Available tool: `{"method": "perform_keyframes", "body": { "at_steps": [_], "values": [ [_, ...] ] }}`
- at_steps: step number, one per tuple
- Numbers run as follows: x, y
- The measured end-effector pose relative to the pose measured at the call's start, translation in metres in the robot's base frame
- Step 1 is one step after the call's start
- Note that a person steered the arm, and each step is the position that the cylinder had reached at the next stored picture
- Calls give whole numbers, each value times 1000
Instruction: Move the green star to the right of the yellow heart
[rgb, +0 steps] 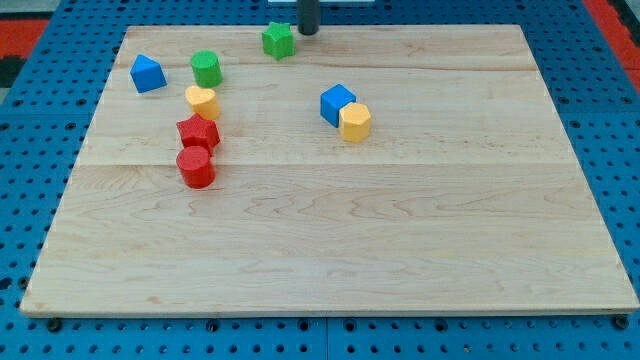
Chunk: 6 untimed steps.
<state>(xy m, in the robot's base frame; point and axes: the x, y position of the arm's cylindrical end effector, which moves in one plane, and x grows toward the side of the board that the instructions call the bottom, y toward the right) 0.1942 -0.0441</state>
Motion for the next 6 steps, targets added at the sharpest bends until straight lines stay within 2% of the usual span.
{"method": "perform_keyframes", "body": {
  "at_steps": [1, 2, 4, 5, 6],
  "values": [
    [-1, -41],
    [19, -42],
    [157, -4],
    [159, 12],
    [120, 13]
  ]
}}
